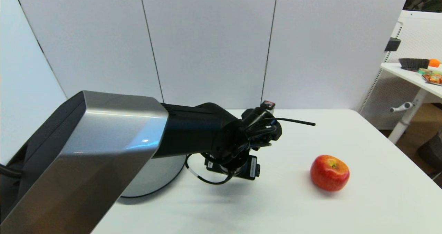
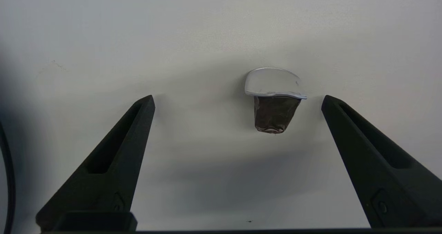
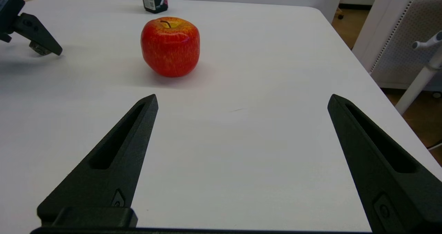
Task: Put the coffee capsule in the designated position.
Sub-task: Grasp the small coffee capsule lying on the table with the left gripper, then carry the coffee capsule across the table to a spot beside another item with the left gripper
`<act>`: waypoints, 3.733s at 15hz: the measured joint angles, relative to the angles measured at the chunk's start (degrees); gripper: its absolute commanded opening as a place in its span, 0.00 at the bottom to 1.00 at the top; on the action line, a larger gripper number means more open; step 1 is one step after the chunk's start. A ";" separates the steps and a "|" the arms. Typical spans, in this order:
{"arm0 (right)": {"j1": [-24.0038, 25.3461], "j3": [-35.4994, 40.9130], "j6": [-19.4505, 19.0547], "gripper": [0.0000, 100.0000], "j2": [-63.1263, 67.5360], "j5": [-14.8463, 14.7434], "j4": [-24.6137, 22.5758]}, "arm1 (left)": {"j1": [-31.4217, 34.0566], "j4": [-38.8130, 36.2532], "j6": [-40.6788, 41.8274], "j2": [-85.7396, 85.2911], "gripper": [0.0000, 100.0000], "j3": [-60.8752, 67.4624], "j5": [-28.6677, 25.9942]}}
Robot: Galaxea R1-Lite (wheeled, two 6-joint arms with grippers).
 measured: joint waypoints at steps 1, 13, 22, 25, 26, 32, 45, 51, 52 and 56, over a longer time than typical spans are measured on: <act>0.00 0.00 0.00 1.00 0.00 0.00 0.00 | 0.02 0.00 0.00 0.05 1.00 -0.02 0.02; 0.00 0.00 0.02 1.00 0.00 -0.02 0.00 | 0.27 -1.19 0.00 0.73 0.00 -0.77 0.00; 0.00 0.00 0.00 1.00 0.00 0.00 -0.01 | 1.37 -1.08 0.99 -2.76 0.00 -0.80 2.54; 0.00 0.00 0.00 1.00 0.00 0.00 -0.01 | 3.28 0.24 1.60 -8.41 0.00 -0.66 5.18; 0.00 0.00 0.02 1.00 0.00 0.00 -0.01 | 4.22 1.23 2.15 -10.81 0.00 -0.57 6.14; 0.02 0.00 0.02 1.00 0.00 0.00 -0.01 | 13.45 10.50 7.56 -28.29 0.00 1.10 12.59; 0.00 0.00 0.00 1.00 0.00 0.00 -0.01 | 28.94 6.64 20.46 -59.36 0.00 43.61 -0.96; 0.00 0.00 0.00 1.00 0.00 0.00 0.00 | 28.86 -3.18 20.64 -63.65 0.00 62.16 -5.11; 0.00 0.00 0.02 1.00 0.00 0.00 0.00 | 28.75 -3.39 20.64 -63.76 0.00 63.62 -5.88; 0.00 0.00 0.02 1.00 0.00 0.00 0.05 | 27.86 -6.07 20.59 -61.55 0.00 65.49 -9.24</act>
